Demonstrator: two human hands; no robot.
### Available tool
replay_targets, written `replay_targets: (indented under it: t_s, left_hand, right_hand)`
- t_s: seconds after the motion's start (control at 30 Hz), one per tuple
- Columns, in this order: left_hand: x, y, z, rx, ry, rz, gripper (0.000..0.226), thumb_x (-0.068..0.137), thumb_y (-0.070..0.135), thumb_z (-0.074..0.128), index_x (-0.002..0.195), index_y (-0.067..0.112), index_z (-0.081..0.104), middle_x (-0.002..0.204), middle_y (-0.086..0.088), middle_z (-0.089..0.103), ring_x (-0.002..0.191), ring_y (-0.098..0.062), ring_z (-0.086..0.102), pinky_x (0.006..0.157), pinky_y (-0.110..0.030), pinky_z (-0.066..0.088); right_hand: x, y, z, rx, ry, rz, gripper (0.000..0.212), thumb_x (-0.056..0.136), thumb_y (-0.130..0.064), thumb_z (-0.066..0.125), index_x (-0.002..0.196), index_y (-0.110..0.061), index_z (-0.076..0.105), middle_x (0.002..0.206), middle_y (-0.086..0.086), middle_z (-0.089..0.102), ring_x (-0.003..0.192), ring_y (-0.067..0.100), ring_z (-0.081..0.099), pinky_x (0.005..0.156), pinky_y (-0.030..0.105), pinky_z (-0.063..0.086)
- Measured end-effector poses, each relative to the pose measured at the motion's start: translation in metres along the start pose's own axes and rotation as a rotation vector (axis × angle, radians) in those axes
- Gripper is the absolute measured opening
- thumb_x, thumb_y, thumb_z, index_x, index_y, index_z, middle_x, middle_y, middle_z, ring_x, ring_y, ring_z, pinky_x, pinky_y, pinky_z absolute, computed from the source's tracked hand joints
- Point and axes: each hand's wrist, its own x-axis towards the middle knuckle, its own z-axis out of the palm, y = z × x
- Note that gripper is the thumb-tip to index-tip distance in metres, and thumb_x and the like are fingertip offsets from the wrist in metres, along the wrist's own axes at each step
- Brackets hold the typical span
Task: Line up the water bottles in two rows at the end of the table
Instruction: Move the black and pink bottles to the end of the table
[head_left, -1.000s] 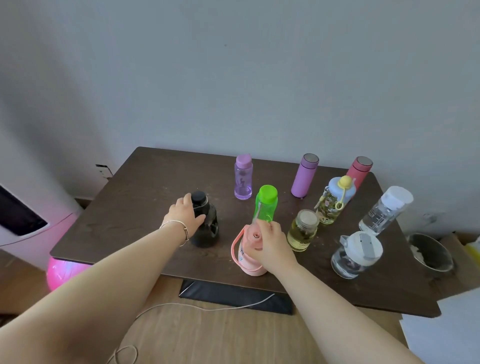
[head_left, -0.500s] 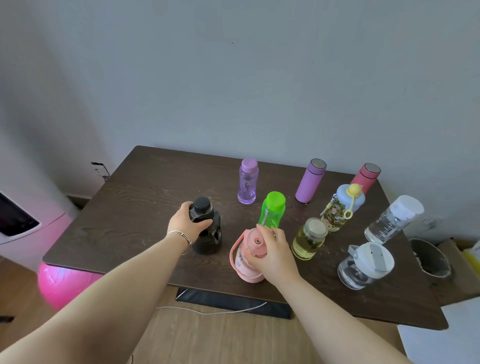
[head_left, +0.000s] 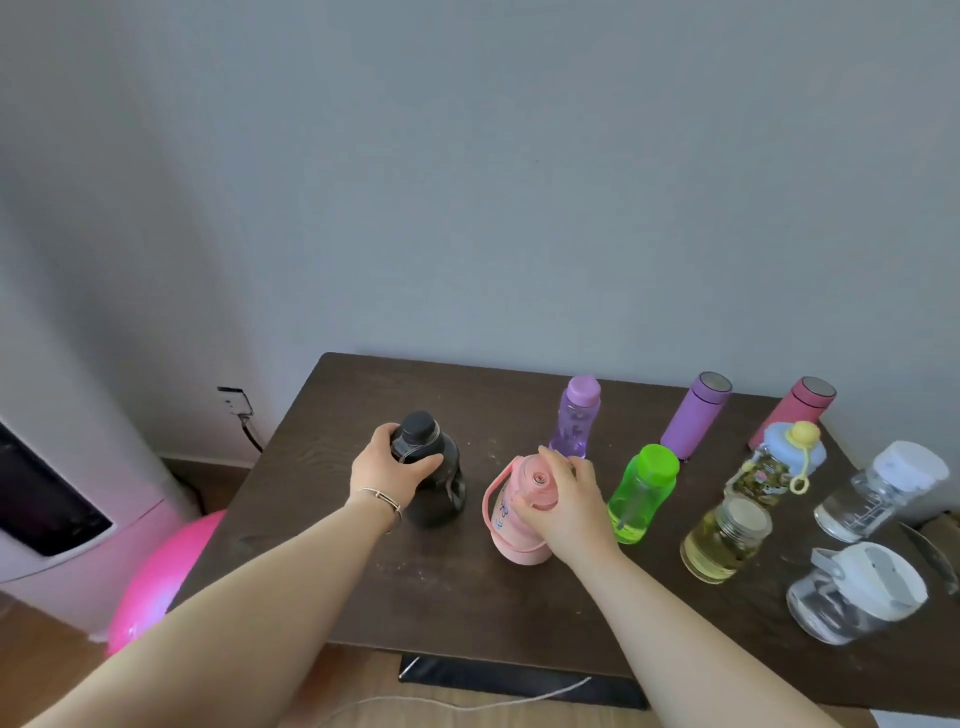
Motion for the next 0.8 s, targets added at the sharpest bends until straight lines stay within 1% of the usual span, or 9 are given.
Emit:
replay_targets:
  t_s: [0.07, 0.2, 0.27, 0.37, 0.47, 0.6, 0.7, 0.8]
  left_hand:
    - [0.020, -0.002, -0.028, 0.015, -0.024, 0.031, 0.069, 0.070, 0.037, 0.083, 0.129, 0.028, 0.049, 0.111, 0.006, 0.061, 0.097, -0.020, 0.057, 0.083, -0.031, 0.047]
    - [0.057, -0.009, -0.077, 0.026, -0.051, 0.056, 0.069, 0.070, 0.036, 0.084, 0.129, 0.028, 0.049, 0.110, 0.006, 0.061, 0.097, -0.020, 0.057, 0.082, -0.030, 0.046]
    - [0.076, -0.015, -0.097, 0.034, -0.057, 0.063, 0.069, 0.070, 0.036, 0.083, 0.129, 0.028, 0.049, 0.110, 0.005, 0.061, 0.095, -0.020, 0.057, 0.080, -0.030, 0.044]
    - [0.103, -0.021, -0.121, 0.090, -0.061, 0.098, 0.070, 0.070, 0.039, 0.082, 0.130, 0.026, 0.048, 0.107, 0.007, 0.057, 0.094, -0.020, 0.054, 0.082, -0.031, 0.045]
    - [0.128, -0.025, -0.135, 0.080, -0.055, 0.097, 0.070, 0.070, 0.039, 0.082, 0.130, 0.025, 0.049, 0.111, 0.004, 0.061, 0.097, -0.023, 0.057, 0.084, -0.033, 0.047]
    - [0.160, -0.028, -0.143, 0.076, -0.062, 0.084, 0.070, 0.072, 0.037, 0.082, 0.132, 0.024, 0.047, 0.119, 0.001, 0.061, 0.095, -0.021, 0.053, 0.084, -0.031, 0.045]
    - [0.185, -0.027, -0.142, 0.088, -0.062, 0.078, 0.070, 0.072, 0.038, 0.081, 0.132, 0.024, 0.047, 0.118, 0.002, 0.062, 0.100, -0.025, 0.057, 0.085, -0.032, 0.046]
    - [0.212, -0.024, -0.137, 0.097, -0.058, 0.074, 0.067, 0.072, 0.038, 0.081, 0.130, 0.026, 0.048, 0.109, 0.004, 0.061, 0.094, -0.023, 0.056, 0.084, -0.034, 0.048]
  right_hand:
    - [0.007, -0.025, 0.014, 0.010, 0.028, 0.034, 0.079, 0.072, -0.043, 0.075, 0.143, -0.035, 0.041, 0.132, -0.002, 0.039, 0.121, 0.021, 0.050, 0.095, 0.031, 0.044]
    - [0.026, -0.074, 0.040, 0.017, 0.057, 0.073, 0.079, 0.074, -0.041, 0.077, 0.144, -0.032, 0.041, 0.134, 0.001, 0.038, 0.120, 0.020, 0.051, 0.091, 0.024, 0.038]
    - [0.036, -0.095, 0.052, 0.027, 0.069, 0.086, 0.079, 0.074, -0.041, 0.077, 0.144, -0.033, 0.040, 0.136, 0.000, 0.037, 0.120, 0.020, 0.051, 0.092, 0.025, 0.039]
    - [0.051, -0.120, 0.070, 0.055, 0.079, 0.104, 0.080, 0.073, -0.042, 0.077, 0.144, -0.035, 0.040, 0.136, -0.001, 0.036, 0.121, 0.019, 0.051, 0.095, 0.029, 0.042]
    - [0.069, -0.137, 0.085, 0.035, 0.069, 0.113, 0.081, 0.073, -0.044, 0.077, 0.144, -0.037, 0.038, 0.137, -0.002, 0.035, 0.120, 0.019, 0.051, 0.094, 0.029, 0.042]
    - [0.101, -0.151, 0.101, 0.023, 0.064, 0.098, 0.081, 0.072, -0.043, 0.078, 0.144, -0.036, 0.040, 0.136, -0.002, 0.036, 0.120, 0.020, 0.052, 0.092, 0.026, 0.040]
    - [0.128, -0.155, 0.111, 0.034, 0.061, 0.094, 0.081, 0.073, -0.042, 0.078, 0.144, -0.034, 0.040, 0.136, -0.001, 0.036, 0.119, 0.019, 0.052, 0.090, 0.025, 0.039]
    - [0.160, -0.153, 0.121, 0.039, 0.047, 0.089, 0.080, 0.074, -0.041, 0.078, 0.143, -0.033, 0.040, 0.135, 0.000, 0.036, 0.117, 0.019, 0.053, 0.089, 0.025, 0.039]
